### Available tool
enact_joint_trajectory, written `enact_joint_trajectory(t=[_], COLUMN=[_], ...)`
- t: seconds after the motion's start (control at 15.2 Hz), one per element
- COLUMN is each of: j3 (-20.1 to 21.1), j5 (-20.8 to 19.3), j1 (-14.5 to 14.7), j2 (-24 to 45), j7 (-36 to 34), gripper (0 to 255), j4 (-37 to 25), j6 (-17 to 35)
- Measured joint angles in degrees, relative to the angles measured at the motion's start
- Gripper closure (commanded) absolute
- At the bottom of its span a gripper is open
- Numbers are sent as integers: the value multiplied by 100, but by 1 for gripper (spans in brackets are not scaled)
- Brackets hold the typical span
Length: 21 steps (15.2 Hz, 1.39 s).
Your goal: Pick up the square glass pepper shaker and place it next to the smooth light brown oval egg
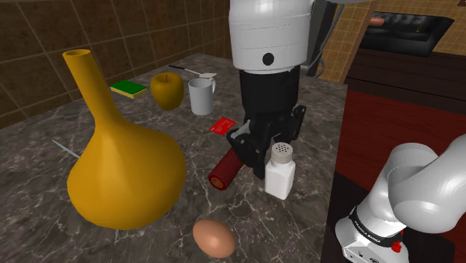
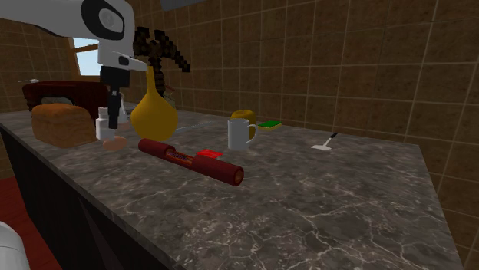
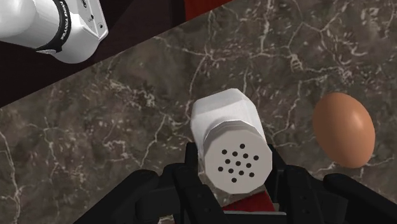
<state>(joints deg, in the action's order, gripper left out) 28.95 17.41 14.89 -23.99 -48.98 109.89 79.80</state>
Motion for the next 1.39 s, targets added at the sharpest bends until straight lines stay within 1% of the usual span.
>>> enact_joint_trajectory(t=[0.73, 1.19, 1.25, 1.39], j3=[80, 100, 100, 100], j5=[106, 112, 112, 112], j1=[58, 60, 60, 60], j2=[-196, -188, -188, -188], j7=[170, 177, 177, 177], gripper=[255, 255, 0, 0], j4=[1003, 1085, 1085, 1085], j6=[808, 901, 901, 901])
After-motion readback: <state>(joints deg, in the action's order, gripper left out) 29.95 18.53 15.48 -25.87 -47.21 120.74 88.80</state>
